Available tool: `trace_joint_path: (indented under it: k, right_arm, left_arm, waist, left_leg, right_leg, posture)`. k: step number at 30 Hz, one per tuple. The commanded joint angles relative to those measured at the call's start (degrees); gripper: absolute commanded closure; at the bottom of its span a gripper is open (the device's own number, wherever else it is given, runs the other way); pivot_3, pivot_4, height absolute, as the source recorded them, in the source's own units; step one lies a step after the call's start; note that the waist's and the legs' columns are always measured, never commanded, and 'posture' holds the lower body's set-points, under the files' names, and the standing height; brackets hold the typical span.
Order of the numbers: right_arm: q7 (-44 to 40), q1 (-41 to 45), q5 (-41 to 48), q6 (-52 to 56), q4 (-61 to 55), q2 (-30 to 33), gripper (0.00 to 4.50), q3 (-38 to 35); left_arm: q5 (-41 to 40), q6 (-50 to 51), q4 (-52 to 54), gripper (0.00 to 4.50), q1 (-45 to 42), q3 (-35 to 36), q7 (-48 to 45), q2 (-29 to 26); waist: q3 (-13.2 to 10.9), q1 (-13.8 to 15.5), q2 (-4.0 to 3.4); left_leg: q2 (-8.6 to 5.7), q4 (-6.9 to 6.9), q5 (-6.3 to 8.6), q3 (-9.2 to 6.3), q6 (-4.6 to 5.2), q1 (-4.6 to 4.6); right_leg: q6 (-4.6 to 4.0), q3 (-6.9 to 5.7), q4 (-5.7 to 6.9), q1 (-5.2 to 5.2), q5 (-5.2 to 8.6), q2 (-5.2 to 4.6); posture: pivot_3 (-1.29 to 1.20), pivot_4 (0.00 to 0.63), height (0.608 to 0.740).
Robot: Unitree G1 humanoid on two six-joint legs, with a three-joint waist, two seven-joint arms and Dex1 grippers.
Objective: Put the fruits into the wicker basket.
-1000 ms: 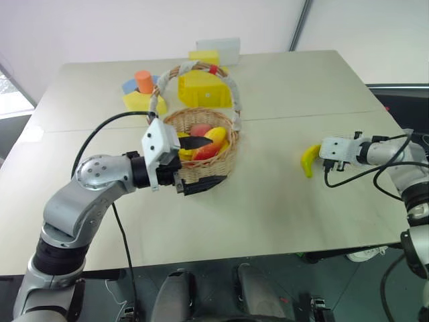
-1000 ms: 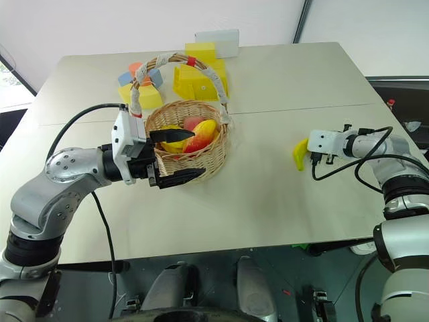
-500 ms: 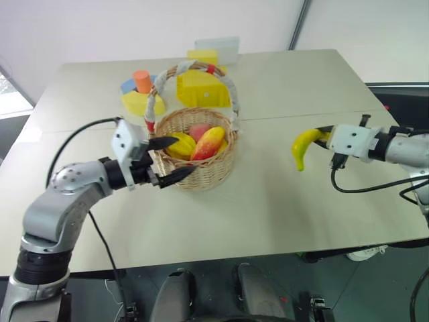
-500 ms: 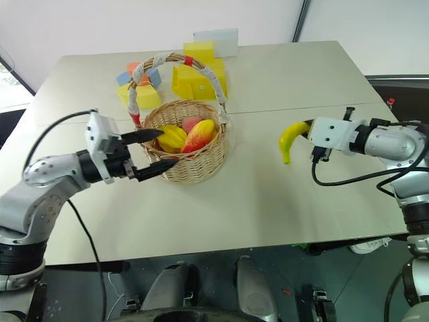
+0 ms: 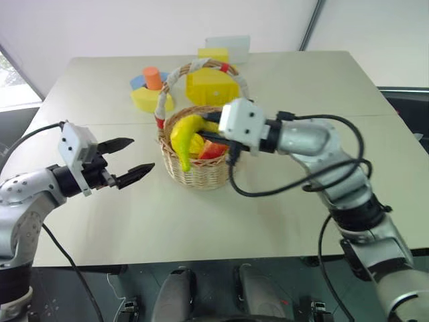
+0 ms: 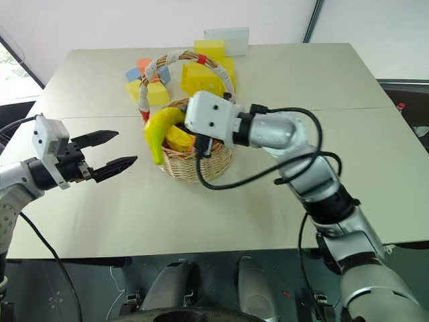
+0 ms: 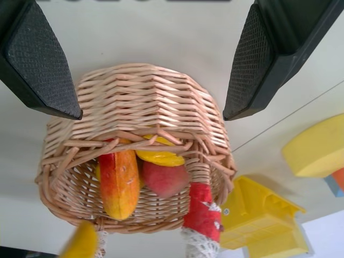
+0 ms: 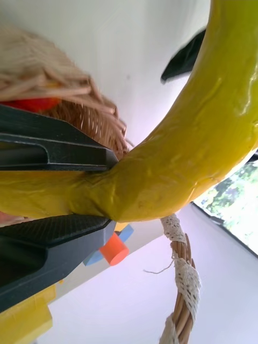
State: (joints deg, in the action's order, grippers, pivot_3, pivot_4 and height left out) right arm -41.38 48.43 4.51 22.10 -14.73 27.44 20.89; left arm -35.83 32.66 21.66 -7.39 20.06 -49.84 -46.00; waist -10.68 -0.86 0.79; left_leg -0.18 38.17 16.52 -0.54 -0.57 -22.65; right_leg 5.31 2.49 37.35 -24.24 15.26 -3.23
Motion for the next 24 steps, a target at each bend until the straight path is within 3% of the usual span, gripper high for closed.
trace_joint_path:
  k: [1,3,4,5,6,7,8,10,15,19,24]
  right_arm:
    - [1.7,3.0,-4.6,-4.2,4.9,-2.2,3.65,1.0]
    - [0.6,2.8,-6.8,-6.7,6.8,-1.8,3.65,2.4]
    - [1.0,2.6,-8.2,-7.5,7.5,-1.8,2.89,2.7]
    - [1.3,2.4,-9.4,-8.4,8.0,-1.7,2.65,2.9]
    - [1.5,2.2,-10.2,-9.2,8.1,-1.7,2.0,2.9]
    - [1.8,2.0,-10.9,-10.0,8.0,-1.6,1.72,2.8]
    - [2.3,1.7,-11.7,-11.1,7.8,-1.7,1.06,2.6]
    - [2.1,0.1,-10.5,-10.9,5.0,-1.5,0.26,0.0]
    - [-2.9,-5.2,-6.7,-8.1,-2.2,2.8,0.26,-4.1]
    - [-2.1,-6.1,-7.9,-8.1,-2.7,3.2,0.26,-4.7]
    - [-3.4,-10.2,3.7,3.6,-8.8,3.7,0.26,-15.3]
  left_arm:
    - [-1.7,0.2,3.2,0.0,0.2,1.5,1.4,0.3]
    - [-2.1,0.7,4.3,0.0,0.4,1.4,2.3,0.7]
    - [-2.5,0.9,5.0,0.0,0.6,1.3,2.8,0.9]
    - [-2.8,1.1,5.5,0.0,0.7,1.3,3.1,1.0]
    - [-3.0,1.3,5.8,0.0,0.8,1.2,3.4,1.1]
    - [-3.1,1.4,6.1,0.0,0.9,1.1,3.7,1.2]
    - [-3.3,1.5,6.2,0.0,0.9,1.1,3.9,1.2]
    - [-3.7,1.8,6.5,0.0,0.7,0.6,4.3,1.5]
    - [-4.6,2.1,6.1,0.0,-0.3,-0.3,4.7,2.0]
    - [-4.2,1.6,4.9,0.0,-2.3,-2.2,4.7,2.4]
    - [-4.7,1.6,4.9,0.0,-3.9,-2.9,4.7,2.8]
  waist:
    - [0.0,0.0,0.0]
    - [0.0,0.0,0.0]
    - [0.0,0.0,0.0]
    - [0.0,-0.1,0.0]
    - [0.0,-0.2,0.0]
    - [0.0,-0.2,0.0]
    - [0.0,-0.2,0.0]
    - [0.0,-0.3,0.0]
    - [0.0,0.0,0.01]
    - [0.0,-0.3,0.01]
    - [0.0,-0.1,0.01]
  left_leg:
    - [-0.01,-0.02,0.0,0.02,0.0,-0.04]
    - [-0.01,-0.02,0.0,0.01,0.0,-0.09]
    - [-0.01,-0.02,0.0,0.01,0.0,-0.09]
    - [-0.02,-0.02,0.0,0.01,0.01,-0.1]
    - [-0.02,-0.02,0.0,0.02,0.01,-0.1]
    - [-0.02,-0.02,0.0,0.02,0.01,-0.1]
    - [-0.02,-0.02,0.0,0.02,0.01,-0.1]
    - [-0.01,-0.02,0.0,0.02,0.01,-0.08]
    - [-0.01,-0.01,0.0,0.01,0.01,-0.09]
    - [-0.01,0.0,0.0,0.03,0.01,-0.04]
    - [0.11,0.0,-0.01,0.02,0.0,0.0]
  right_leg:
    - [0.0,-0.03,0.01,-0.05,0.0,-0.01]
    - [0.0,-0.12,0.02,-0.1,0.0,-0.01]
    - [0.0,-0.13,0.01,-0.1,0.0,-0.01]
    - [0.0,-0.13,0.01,-0.1,0.0,-0.01]
    - [0.0,-0.13,0.01,-0.11,0.0,-0.01]
    - [0.0,-0.13,0.01,-0.11,0.0,-0.01]
    - [0.0,-0.13,0.02,-0.12,0.0,0.0]
    - [0.0,-0.13,0.09,-0.13,0.0,0.02]
    - [0.0,-0.14,0.11,-0.12,0.0,0.02]
    - [0.01,-0.13,0.13,-0.11,-0.01,0.04]
    - [0.0,-0.1,0.18,-0.09,0.0,0.32]
  posture:
    - [0.0,0.15,0.74]
    - [0.0,0.15,0.74]
    - [0.0,0.15,0.74]
    - [0.0,0.15,0.74]
    - [0.0,0.15,0.74]
    - [0.0,0.15,0.74]
    - [0.0,0.15,0.74]
    - [0.0,0.15,0.74]
    - [0.0,0.15,0.74]
    - [0.0,0.15,0.74]
    - [0.0,0.15,0.74]
